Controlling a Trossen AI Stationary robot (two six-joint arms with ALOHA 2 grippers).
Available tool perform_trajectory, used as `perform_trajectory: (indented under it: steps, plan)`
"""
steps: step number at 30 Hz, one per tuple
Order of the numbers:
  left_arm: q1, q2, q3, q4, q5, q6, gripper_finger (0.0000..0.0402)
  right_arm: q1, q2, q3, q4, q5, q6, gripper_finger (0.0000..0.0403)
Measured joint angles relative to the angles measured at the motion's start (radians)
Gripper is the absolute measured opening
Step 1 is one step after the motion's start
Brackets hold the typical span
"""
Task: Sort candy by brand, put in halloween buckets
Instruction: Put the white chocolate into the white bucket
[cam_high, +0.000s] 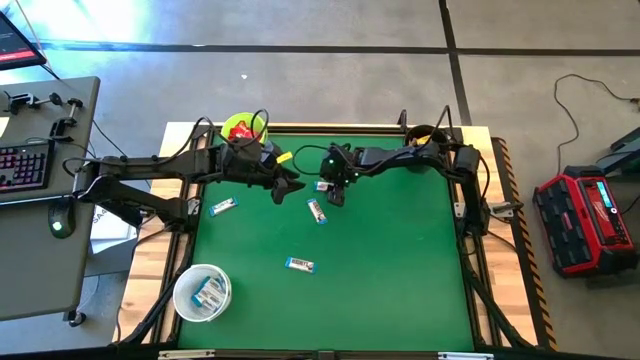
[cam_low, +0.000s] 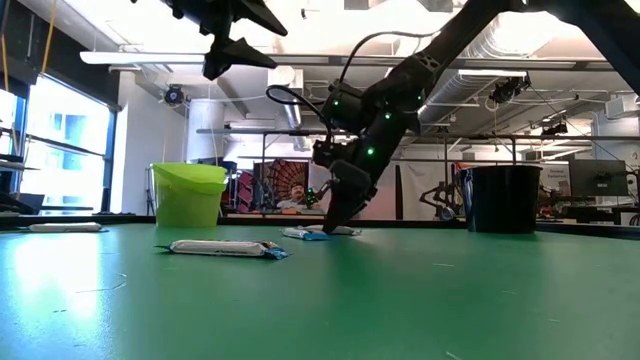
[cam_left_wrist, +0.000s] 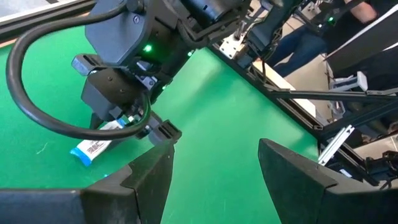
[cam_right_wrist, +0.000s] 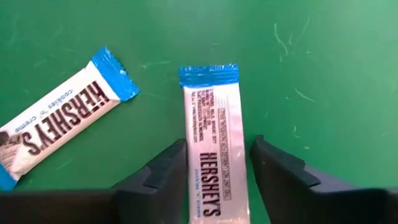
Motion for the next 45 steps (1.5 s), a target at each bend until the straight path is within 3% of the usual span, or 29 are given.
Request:
perform_trajectory:
  steps: [9, 18, 26, 34, 45]
  plan:
    - [0.000, 0.000, 0.000, -0.029, 0.000, 0.001, 0.0227, 0.001, 0.002, 0.056, -0.098, -0.007, 0.015, 0.0089]
    - [0.000, -0.001, 0.000, -0.036, 0.000, 0.001, 0.0227, 0.001, 0.003, 0.141, -0.162, -0.023, 0.015, 0.0051]
    - [0.014, -0.123, 0.000, -0.073, -0.083, 0.042, 0.0227, 0.001, -0.021, 0.237, -0.259, -0.033, -0.011, 0.0005]
    - [0.028, -0.229, 0.000, -0.079, -0.093, 0.071, 0.0227, 0.006, -0.113, 0.312, -0.277, -0.073, 0.000, 0.0000]
    - [0.028, -0.213, 0.000, -0.056, -0.109, 0.098, 0.0227, 0.053, -0.250, 0.430, -0.244, -0.028, 0.067, 0.0000]
